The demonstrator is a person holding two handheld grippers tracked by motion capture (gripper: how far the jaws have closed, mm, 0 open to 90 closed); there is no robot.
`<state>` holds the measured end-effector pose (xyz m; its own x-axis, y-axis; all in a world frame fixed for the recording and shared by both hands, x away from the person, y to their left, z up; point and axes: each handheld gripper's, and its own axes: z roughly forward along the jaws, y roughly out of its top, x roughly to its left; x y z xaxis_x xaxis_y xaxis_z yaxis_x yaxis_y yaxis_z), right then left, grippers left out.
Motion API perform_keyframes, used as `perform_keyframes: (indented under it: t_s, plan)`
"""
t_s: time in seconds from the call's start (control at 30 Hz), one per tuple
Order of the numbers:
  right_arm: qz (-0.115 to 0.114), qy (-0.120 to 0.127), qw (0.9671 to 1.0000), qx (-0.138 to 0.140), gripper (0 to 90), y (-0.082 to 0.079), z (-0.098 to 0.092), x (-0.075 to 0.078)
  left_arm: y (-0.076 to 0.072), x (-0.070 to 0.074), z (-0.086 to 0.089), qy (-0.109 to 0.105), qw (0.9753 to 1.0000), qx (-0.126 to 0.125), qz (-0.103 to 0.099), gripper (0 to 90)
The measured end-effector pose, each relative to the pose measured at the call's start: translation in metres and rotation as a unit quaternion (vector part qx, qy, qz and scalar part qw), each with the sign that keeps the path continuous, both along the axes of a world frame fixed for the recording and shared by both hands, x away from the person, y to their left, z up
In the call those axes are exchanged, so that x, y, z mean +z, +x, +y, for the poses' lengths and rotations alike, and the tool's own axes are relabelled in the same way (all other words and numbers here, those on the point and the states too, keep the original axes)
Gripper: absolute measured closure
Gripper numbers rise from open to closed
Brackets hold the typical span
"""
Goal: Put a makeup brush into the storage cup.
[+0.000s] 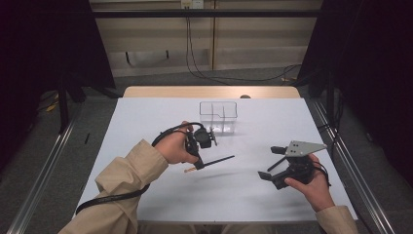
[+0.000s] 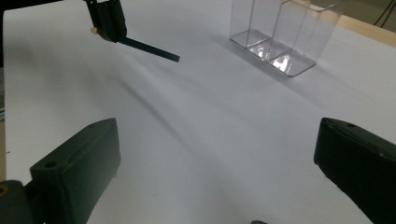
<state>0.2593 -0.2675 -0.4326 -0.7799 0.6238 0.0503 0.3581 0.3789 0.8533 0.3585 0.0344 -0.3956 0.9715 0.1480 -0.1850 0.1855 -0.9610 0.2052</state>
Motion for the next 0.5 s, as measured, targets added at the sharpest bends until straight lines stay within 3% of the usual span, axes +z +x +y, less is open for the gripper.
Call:
perform_keyframes:
  t_s: [0.5]
  plan:
    - [0.036, -0.040, 0.9975, 0.045, 1.1, 0.020, 0.019, 0.012, -0.004, 0.000, -0.009, 0.004, 0.9999, -0.016, 0.000, 84.5]
